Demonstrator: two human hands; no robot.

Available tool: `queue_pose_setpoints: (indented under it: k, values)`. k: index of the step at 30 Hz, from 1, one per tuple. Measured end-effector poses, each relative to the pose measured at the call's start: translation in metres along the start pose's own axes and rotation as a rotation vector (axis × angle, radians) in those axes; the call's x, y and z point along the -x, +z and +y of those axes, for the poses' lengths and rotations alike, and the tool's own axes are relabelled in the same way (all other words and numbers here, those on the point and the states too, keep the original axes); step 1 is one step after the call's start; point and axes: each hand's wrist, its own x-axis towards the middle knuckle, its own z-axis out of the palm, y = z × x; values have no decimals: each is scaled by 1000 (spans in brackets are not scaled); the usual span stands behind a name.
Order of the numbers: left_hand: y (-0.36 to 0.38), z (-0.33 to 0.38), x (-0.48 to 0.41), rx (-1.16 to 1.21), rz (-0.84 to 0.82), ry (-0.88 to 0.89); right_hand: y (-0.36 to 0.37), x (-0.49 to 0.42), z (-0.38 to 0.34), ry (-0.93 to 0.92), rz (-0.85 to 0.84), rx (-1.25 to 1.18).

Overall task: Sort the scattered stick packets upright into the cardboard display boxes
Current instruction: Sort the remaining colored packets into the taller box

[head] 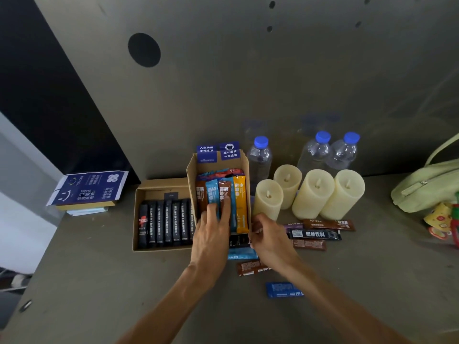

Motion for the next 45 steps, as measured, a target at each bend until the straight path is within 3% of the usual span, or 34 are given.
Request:
queue_pose_setpoints:
  k: [12,25,28,31,34,38,45]
  values:
    - [20,-9,-2,46,156,48,3,-1,6,-2,-2,0]
    - [13,-10,3,206,46,3,-3,5,19,6,1,-42]
    - [7,-6,18,314,76,-17,-17,14,33,41,22,-3]
    - [16,0,47,321,81,112,-29,27,53,86,40,61]
    - [36,9,68,247,-75,180,-35,37,68,73,53,198]
    - [53,23,72,208,-227,59,-36,45,83,53,0,342]
    - [64,28,77,200,-94,27,-35,48,89,45,-130,470]
